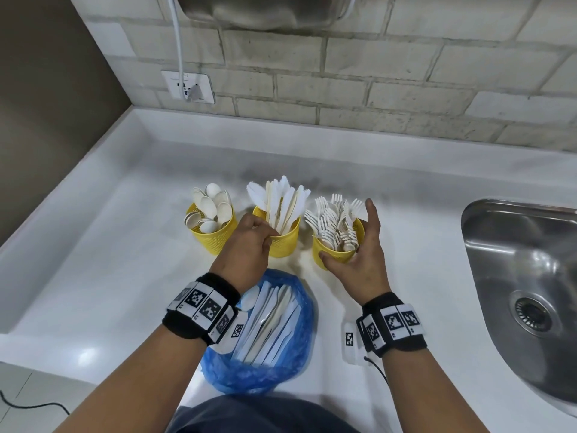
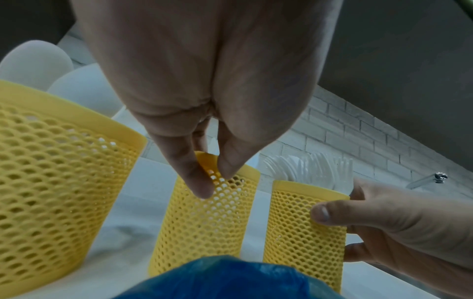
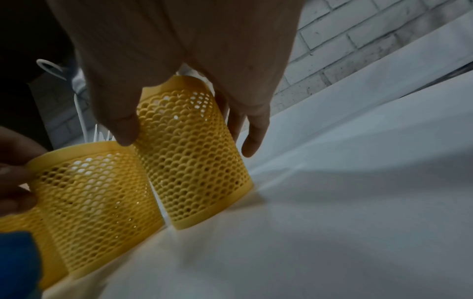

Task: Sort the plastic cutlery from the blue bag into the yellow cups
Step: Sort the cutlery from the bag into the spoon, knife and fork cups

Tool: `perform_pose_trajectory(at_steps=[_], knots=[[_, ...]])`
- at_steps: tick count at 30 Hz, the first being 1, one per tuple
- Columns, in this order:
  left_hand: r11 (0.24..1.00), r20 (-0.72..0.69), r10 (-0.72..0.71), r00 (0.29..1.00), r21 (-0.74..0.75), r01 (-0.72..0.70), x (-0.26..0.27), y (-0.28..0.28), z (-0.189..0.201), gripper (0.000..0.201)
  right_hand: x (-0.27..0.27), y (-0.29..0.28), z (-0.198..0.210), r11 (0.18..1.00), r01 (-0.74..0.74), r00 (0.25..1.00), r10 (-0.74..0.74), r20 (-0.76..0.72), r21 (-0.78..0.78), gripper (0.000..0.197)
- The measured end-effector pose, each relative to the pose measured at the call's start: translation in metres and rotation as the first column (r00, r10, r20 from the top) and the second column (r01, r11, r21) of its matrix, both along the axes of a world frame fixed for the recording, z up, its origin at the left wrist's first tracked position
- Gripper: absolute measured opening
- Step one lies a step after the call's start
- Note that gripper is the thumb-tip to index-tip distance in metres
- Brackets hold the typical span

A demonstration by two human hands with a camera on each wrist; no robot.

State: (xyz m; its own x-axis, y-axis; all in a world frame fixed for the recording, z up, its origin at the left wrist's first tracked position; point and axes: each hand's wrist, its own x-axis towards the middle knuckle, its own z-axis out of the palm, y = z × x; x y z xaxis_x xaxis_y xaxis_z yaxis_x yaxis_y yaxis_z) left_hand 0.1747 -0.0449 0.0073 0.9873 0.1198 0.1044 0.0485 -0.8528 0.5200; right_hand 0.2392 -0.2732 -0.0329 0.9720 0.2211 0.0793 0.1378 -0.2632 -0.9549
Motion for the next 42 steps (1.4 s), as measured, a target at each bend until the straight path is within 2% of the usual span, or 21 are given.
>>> perform_pose_trajectory(at_steps=[9,14,18,20,22,25,27,29,32,34,35,37,38,42], knots=[[1.0,-0.05,0.009,0.999,-0.025,-0.011,-0.004,0.001,0.006,0.023,-0.003,-0.002,-0.001,0.997,0.028,0.998,-0.025,0.052,-0.075,0.12],[0.994,0.05,0.073,0.996,-0.08,-0.069,-0.014,0.004,0.016,0.029,-0.007,-0.007,0.003,0.996,-0.007,0.999,0.011,0.044,-0.089,0.122],[0.986,0.092,0.102,0.991,-0.138,-0.089,-0.032,0.009,0.03,0.019,-0.021,-0.01,0.011,0.993,0.024,0.993,-0.011,0.116,-0.119,0.12],[0.984,0.041,0.078,0.996,-0.161,-0.071,-0.046,0.011,0.034,0.012,-0.032,-0.011,0.023,0.989,0.106,0.971,-0.081,0.225,-0.1,0.111],[0.988,-0.08,0.031,0.996,-0.146,-0.042,-0.06,0.013,0.034,0.012,-0.042,-0.011,0.04,0.984,0.176,0.925,-0.159,0.345,-0.018,0.099],[0.994,-0.244,-0.035,0.969,-0.111,0.008,-0.078,0.012,0.027,0.015,-0.056,-0.007,0.07,0.98,0.178,0.857,-0.197,0.476,0.086,0.059],[0.997,-0.301,-0.049,0.952,-0.065,0.031,-0.085,0.009,0.016,0.023,-0.065,-0.002,0.084,0.994,0.085,0.857,-0.11,0.503,0.073,0.027],[0.999,-0.357,-0.041,0.933,-0.024,0.035,-0.09,0.005,0.001,0.035,-0.075,0.006,0.084,0.998,-0.068,0.873,0.065,0.483,-0.011,0.016],[0.998,-0.427,0.009,0.904,0.061,0.019,-0.096,-0.001,-0.02,0.046,-0.09,0.021,0.069,0.915,-0.303,0.861,0.383,0.336,-0.265,0.013],[0.995,-0.476,0.056,0.878,0.098,-0.01,-0.101,-0.004,-0.029,0.06,-0.101,0.03,0.05,0.791,-0.412,0.827,0.533,0.178,-0.453,0.015],[0.993,-0.495,0.085,0.865,0.114,-0.032,-0.103,-0.006,-0.032,0.074,-0.107,0.033,0.041,0.717,-0.461,0.809,0.582,0.085,-0.522,0.017],[0.986,-0.486,0.119,0.866,0.16,-0.045,-0.107,-0.01,-0.038,0.099,-0.118,0.036,0.025,0.584,-0.533,0.774,0.628,-0.075,-0.612,0.018],[0.982,-0.473,0.127,0.872,0.182,-0.045,-0.108,-0.011,-0.041,0.104,-0.122,0.037,0.019,0.539,-0.546,0.766,0.632,-0.12,-0.642,0.019],[0.976,-0.473,0.178,0.863,0.194,-0.095,-0.111,-0.013,-0.046,0.103,-0.131,0.032,0.009,0.471,-0.541,0.783,0.585,-0.212,-0.697,0.025]])
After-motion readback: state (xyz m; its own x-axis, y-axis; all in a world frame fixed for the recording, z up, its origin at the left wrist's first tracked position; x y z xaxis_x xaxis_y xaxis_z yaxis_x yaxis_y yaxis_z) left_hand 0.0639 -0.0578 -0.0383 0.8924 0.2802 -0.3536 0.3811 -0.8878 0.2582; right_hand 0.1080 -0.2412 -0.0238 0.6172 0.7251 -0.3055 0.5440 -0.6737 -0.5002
